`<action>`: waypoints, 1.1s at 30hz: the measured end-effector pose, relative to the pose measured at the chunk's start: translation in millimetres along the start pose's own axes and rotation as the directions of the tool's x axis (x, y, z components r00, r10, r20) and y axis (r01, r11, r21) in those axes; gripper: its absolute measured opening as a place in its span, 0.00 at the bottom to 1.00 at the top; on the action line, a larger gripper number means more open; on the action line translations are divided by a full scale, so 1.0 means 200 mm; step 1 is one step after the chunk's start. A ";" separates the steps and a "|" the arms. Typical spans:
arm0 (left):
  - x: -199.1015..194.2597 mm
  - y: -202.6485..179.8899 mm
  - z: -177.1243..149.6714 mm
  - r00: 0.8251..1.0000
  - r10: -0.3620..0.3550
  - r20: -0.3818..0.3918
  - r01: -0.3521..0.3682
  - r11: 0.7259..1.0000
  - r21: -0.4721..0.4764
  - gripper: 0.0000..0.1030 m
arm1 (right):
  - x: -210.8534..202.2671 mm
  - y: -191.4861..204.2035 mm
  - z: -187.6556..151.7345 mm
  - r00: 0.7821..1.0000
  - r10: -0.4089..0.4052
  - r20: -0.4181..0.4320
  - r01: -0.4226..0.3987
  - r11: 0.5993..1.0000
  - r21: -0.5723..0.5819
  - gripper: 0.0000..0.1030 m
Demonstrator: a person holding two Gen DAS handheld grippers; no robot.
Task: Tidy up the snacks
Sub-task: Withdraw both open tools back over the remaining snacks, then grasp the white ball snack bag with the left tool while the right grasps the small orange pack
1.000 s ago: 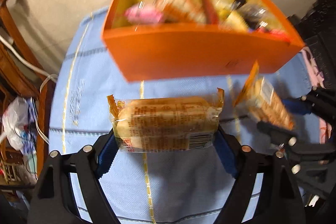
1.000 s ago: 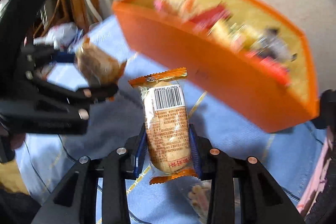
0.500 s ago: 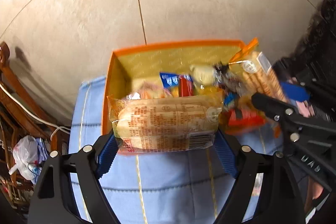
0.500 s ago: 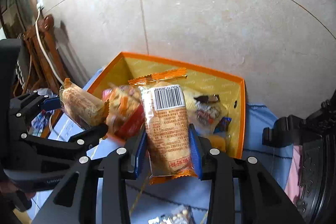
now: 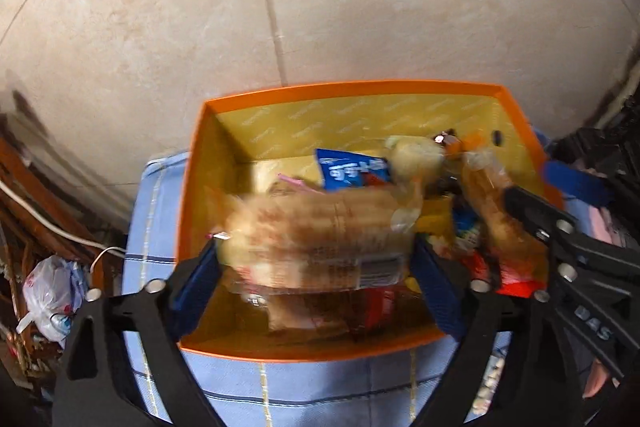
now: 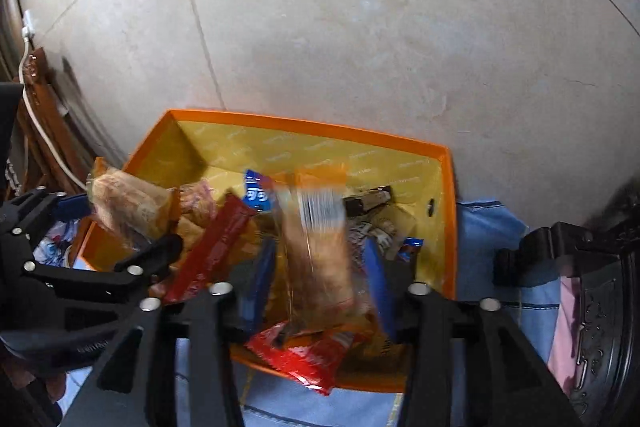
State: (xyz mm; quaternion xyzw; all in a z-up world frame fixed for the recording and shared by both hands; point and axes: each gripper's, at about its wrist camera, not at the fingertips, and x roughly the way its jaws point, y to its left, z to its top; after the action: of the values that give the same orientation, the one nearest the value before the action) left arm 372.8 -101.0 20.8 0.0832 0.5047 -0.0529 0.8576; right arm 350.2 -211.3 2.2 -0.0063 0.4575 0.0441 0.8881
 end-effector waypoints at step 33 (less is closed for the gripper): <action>-0.27 -0.47 -0.96 0.969 -0.187 -0.159 0.223 0.943 0.247 0.96 | -0.51 0.11 -1.64 0.946 0.065 -0.316 -0.059 0.998 0.028 0.74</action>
State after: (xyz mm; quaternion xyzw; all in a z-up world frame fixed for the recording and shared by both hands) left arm 165.7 -156.0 -32.7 0.1466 0.5551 -0.2030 0.7932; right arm 22.9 -214.0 -105.8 0.0094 0.5946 0.0663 0.8012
